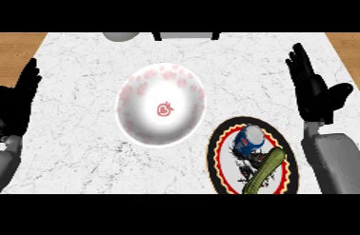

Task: Pick the squash from the plate and place it in the bowl

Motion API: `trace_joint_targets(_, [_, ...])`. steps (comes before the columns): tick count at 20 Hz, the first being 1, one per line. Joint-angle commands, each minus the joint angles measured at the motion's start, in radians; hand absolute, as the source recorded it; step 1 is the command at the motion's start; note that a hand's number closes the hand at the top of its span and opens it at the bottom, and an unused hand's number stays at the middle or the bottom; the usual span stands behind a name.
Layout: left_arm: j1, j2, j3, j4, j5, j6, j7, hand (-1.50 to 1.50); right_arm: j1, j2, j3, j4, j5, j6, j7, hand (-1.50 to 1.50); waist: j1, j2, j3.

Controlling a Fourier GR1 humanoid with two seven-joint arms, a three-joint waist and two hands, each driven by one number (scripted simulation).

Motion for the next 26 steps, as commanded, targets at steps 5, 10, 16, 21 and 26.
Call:
trace_joint_targets(5, [0.054,-0.027,0.039,-0.102,0.045,-0.004,-0.018,0.00,0.160,-0.164,0.016,-0.332,0.256,-0.180,0.086,1.50,-0.047,-0.018,-0.020])
trace_joint_targets(10, [0.086,-0.057,0.060,-0.069,0.064,0.023,-0.031,0.00,0.432,-0.216,-0.028,-0.118,0.471,-0.357,0.322,-1.50,-0.152,-0.021,-0.032])
trace_joint_targets(16, [0.132,-0.077,0.043,-0.118,0.076,0.003,-0.051,0.00,0.674,-0.080,0.160,-0.338,0.739,-0.521,0.410,-1.50,-0.102,-0.018,-0.029])
trace_joint_targets(21, [0.151,-0.084,0.040,-0.158,0.084,-0.009,-0.062,0.00,0.875,0.010,0.222,-0.528,0.986,-0.595,0.595,-1.50,-0.069,-0.004,-0.026])
trace_joint_targets(26, [0.107,-0.085,0.032,-0.178,0.077,-0.009,-0.024,0.00,0.998,0.062,0.272,-0.824,1.231,-0.431,0.789,-1.50,-0.040,0.009,-0.025])
